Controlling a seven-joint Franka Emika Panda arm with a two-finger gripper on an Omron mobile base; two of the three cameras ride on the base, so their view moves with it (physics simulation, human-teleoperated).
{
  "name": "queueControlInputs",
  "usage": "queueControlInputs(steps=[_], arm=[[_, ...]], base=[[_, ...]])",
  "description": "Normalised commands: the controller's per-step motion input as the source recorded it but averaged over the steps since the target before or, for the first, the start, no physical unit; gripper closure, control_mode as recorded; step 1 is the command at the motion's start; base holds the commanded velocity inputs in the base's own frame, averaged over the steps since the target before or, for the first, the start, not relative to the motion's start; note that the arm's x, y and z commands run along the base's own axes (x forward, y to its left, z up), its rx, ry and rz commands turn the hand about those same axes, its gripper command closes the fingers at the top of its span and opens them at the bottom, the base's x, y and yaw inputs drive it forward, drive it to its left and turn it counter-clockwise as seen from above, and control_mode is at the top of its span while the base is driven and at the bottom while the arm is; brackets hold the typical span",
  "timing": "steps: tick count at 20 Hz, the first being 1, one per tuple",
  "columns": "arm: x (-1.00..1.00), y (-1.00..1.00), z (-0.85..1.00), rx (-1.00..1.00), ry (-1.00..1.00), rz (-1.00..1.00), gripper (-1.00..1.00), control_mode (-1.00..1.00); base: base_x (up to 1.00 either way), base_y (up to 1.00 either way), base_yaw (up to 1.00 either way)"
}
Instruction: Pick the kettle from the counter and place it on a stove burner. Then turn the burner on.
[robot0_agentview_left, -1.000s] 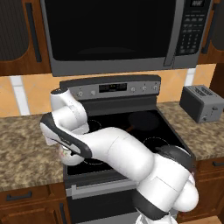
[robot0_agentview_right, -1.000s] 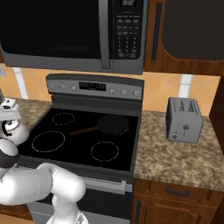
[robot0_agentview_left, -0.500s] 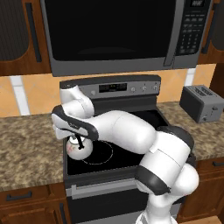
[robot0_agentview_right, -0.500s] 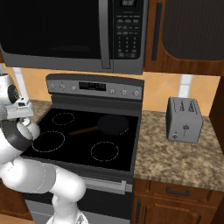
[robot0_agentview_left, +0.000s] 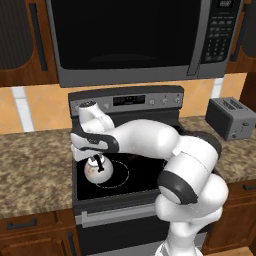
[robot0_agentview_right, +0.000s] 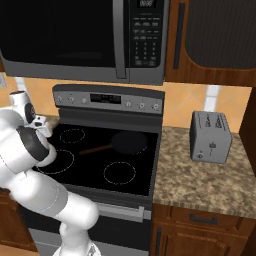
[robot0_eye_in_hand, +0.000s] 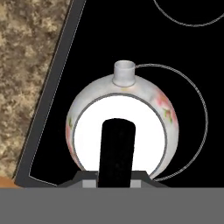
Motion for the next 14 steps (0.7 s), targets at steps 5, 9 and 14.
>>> queueControlInputs(steps=[5,9,14], arm=[[0.00,-0.37,0.00,0.00,0.00,0.00,1.00,-1.00],[0.05,-0.32,0.00,0.00,0.00,0.00,1.00,-1.00],[0.06,-0.04,-0.19,0.00,0.00,0.00,1.00,-1.00]], base=[[0.00,0.00,0.00],[0.00,0.00,0.00],[0.00,0.00,0.00]])
